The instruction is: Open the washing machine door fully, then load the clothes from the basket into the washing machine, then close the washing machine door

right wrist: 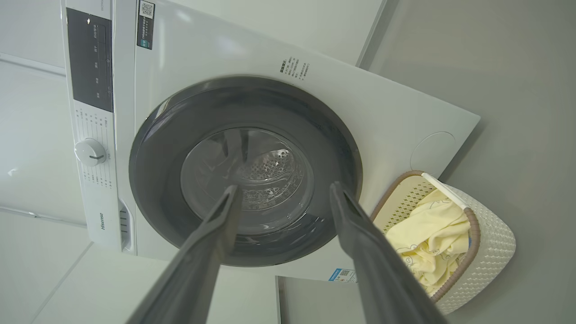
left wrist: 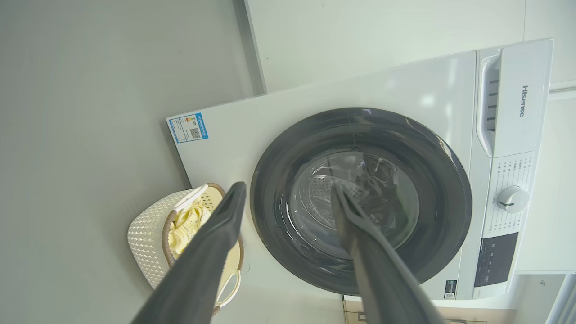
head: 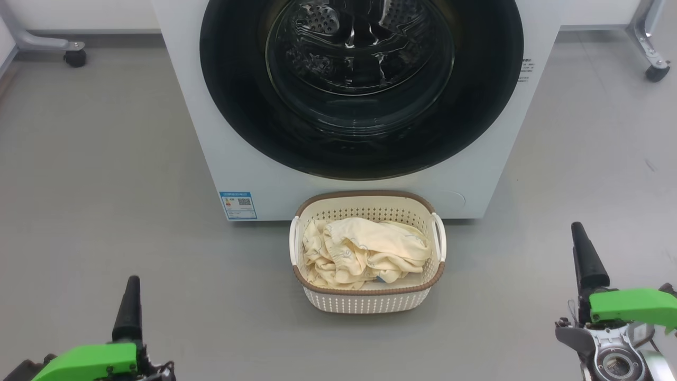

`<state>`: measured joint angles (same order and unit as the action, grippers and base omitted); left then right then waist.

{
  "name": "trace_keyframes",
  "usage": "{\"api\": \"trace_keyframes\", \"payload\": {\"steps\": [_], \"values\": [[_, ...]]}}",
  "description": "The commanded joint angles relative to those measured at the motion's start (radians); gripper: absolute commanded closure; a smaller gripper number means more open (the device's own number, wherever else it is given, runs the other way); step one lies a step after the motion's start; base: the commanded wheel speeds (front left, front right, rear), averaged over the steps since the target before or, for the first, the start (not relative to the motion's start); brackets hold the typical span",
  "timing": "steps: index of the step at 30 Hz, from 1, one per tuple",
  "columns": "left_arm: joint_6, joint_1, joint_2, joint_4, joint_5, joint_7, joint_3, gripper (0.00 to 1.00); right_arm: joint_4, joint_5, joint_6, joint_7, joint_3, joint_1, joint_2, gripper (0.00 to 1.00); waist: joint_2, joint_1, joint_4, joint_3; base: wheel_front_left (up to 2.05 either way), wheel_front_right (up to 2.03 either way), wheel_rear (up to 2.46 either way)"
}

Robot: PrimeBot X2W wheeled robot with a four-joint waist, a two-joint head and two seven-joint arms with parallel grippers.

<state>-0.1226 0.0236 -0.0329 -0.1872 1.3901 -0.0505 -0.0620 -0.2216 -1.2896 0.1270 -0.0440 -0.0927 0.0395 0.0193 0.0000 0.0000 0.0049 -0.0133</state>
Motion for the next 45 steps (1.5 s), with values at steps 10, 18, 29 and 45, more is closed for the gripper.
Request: {"api": "trace_keyframes", "payload": {"steps": [10, 18, 29, 45], "values": [[-0.004, 0.057, -0.012, 0.083, -0.124, -0.034, -0.001, 0.00, 0.062, 0.104, 0.002, -0.037, 0.028, 0.070, 0.019, 0.00, 0.0000, 0.0000, 0.002, -0.006, 0.00, 0.00, 0.00], [-0.005, 0.052, -0.013, 0.120, -0.278, -0.060, 0.014, 0.00, 0.084, 0.237, 0.002, -0.063, 0.044, 0.076, 0.021, 0.00, 0.0000, 0.0000, 0.005, -0.012, 0.00, 0.00, 0.00], [0.001, 0.045, -0.014, 0.145, -0.446, -0.092, 0.046, 0.00, 0.101, 0.394, 0.003, -0.096, 0.058, 0.085, 0.023, 0.00, 0.0000, 0.0000, 0.011, -0.017, 0.00, 0.00, 0.00], [0.041, 0.044, -0.015, 0.148, -0.764, -0.138, 0.155, 0.00, 0.090, 0.686, 0.003, -0.143, 0.093, 0.097, 0.026, 0.00, 0.0000, 0.0000, 0.022, -0.022, 0.00, 0.00, 0.00]]}}
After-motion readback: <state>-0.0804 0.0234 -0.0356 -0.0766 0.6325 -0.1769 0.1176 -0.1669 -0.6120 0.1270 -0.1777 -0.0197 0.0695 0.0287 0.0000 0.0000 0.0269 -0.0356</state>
